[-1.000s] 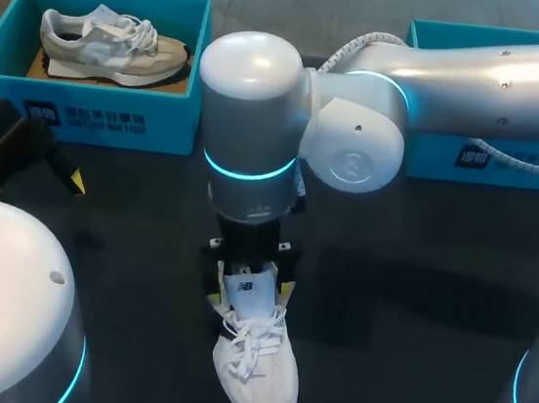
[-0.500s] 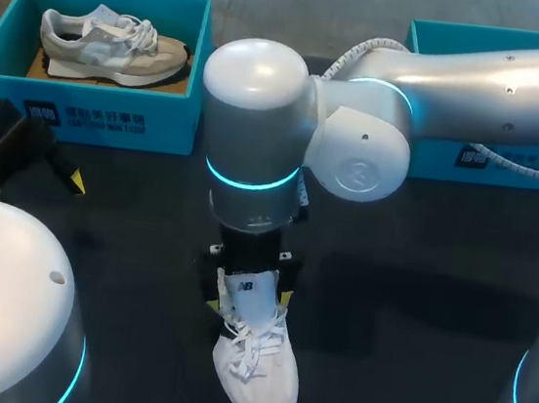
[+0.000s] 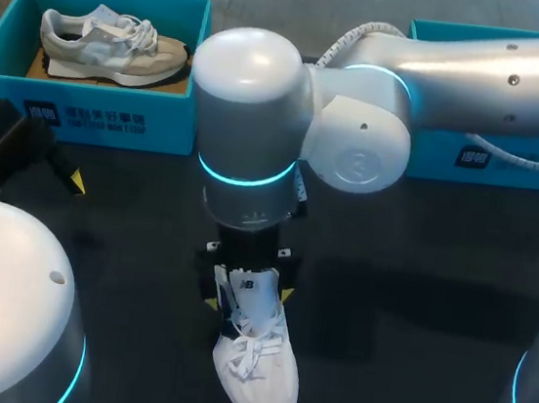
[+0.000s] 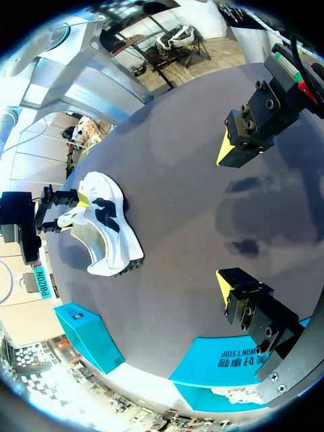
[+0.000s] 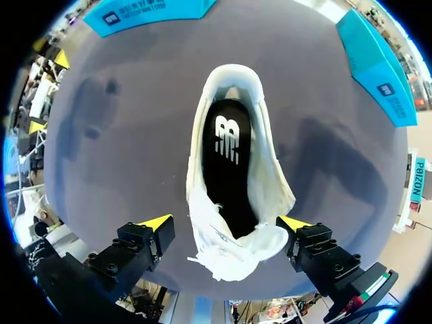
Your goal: Take the shoe out of the shoebox, open the shoe tongue, remove and reinsert the insole, then place the shoe into the shoebox
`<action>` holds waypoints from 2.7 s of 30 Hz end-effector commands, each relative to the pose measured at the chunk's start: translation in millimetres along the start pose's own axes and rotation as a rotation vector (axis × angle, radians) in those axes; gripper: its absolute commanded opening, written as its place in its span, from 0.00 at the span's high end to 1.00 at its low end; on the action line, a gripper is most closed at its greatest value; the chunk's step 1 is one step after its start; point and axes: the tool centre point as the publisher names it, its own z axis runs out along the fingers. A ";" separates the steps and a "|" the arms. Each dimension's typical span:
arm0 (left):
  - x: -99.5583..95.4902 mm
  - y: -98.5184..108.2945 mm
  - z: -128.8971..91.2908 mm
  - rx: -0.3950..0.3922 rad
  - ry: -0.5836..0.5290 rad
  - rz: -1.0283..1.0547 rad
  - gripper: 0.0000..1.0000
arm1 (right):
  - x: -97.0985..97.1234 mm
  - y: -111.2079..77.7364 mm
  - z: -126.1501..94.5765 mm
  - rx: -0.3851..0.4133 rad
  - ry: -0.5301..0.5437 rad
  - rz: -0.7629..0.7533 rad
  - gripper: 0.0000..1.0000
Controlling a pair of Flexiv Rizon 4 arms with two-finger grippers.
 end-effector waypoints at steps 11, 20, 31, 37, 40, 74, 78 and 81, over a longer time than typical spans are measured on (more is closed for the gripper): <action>0.9 -0.2 -0.3 -0.003 0.000 0.000 0.00 | -1.8 -20.8 -21.3 -0.020 -0.049 0.038 0.00; 0.9 -0.2 -0.3 -0.003 0.000 0.000 0.00 | 8.4 -29.1 -31.0 -0.036 -0.078 0.057 0.58; 0.9 -0.2 -0.3 -0.003 0.000 0.000 0.00 | 5.4 -39.4 -27.5 -0.026 -0.079 0.090 0.70; 0.9 -0.2 -0.3 -0.003 0.000 0.000 0.00 | -2.7 -37.8 -21.7 -0.023 -0.076 0.100 0.74; 0.9 -0.2 -0.3 -0.003 0.000 0.000 0.00 | -3.8 -33.9 -21.0 -0.022 -0.073 0.099 0.74; 0.9 -0.2 -0.3 -0.003 0.000 0.000 0.00 | -4.9 21.0 4.2 -0.024 -0.006 0.003 0.84; 0.9 -0.2 -0.3 -0.003 0.000 0.000 0.00 | -3.1 16.6 -14.0 -0.046 -0.046 -0.002 0.80; 0.9 -0.2 -0.3 -0.003 0.000 0.000 0.00 | -2.4 15.0 -18.6 -0.054 -0.059 -0.009 0.79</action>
